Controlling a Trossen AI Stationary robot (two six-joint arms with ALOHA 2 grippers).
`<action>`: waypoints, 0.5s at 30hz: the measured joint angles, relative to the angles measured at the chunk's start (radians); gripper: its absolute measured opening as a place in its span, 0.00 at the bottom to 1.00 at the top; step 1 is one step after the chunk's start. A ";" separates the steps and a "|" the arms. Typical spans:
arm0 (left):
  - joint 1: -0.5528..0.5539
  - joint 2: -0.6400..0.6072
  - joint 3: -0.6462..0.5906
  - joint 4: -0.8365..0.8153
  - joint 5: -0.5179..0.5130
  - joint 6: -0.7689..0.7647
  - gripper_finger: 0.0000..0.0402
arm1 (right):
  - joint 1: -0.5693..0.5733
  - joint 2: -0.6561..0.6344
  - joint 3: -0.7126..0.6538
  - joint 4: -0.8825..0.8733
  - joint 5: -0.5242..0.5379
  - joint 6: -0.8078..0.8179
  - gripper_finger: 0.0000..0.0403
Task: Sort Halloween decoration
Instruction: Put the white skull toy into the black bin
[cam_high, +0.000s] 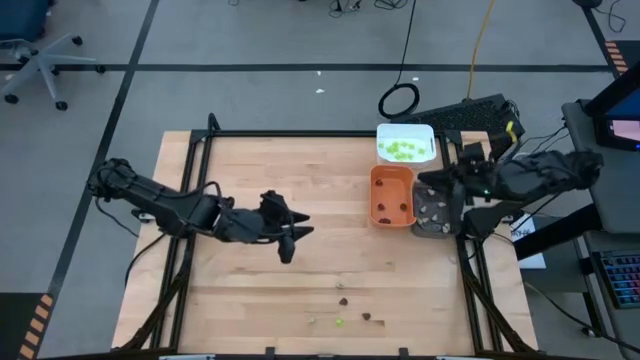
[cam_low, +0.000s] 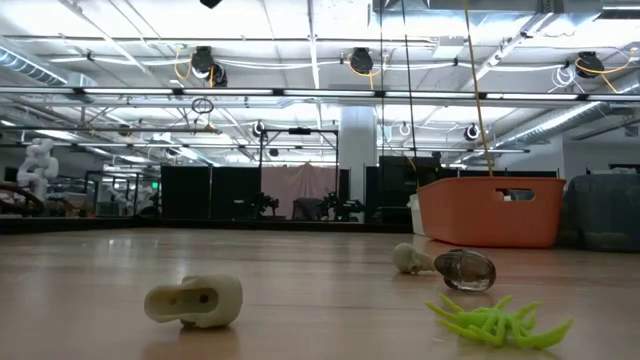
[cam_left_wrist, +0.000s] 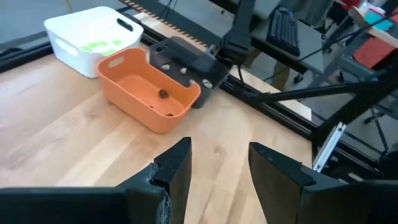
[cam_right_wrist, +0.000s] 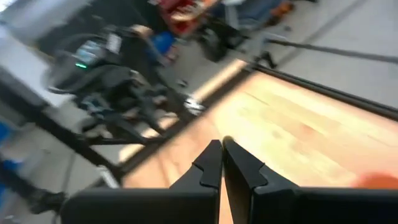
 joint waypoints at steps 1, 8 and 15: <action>0.011 0.000 0.000 -0.002 0.003 -0.011 0.41 | -0.016 0.003 0.012 -0.051 -0.001 0.029 0.00; 0.083 0.000 0.000 -0.008 0.058 -0.057 0.41 | -0.113 0.000 0.021 -0.502 -0.110 0.350 0.00; 0.105 0.000 0.000 -0.032 0.098 -0.101 0.41 | -0.171 0.014 0.016 -0.777 -0.107 0.396 0.00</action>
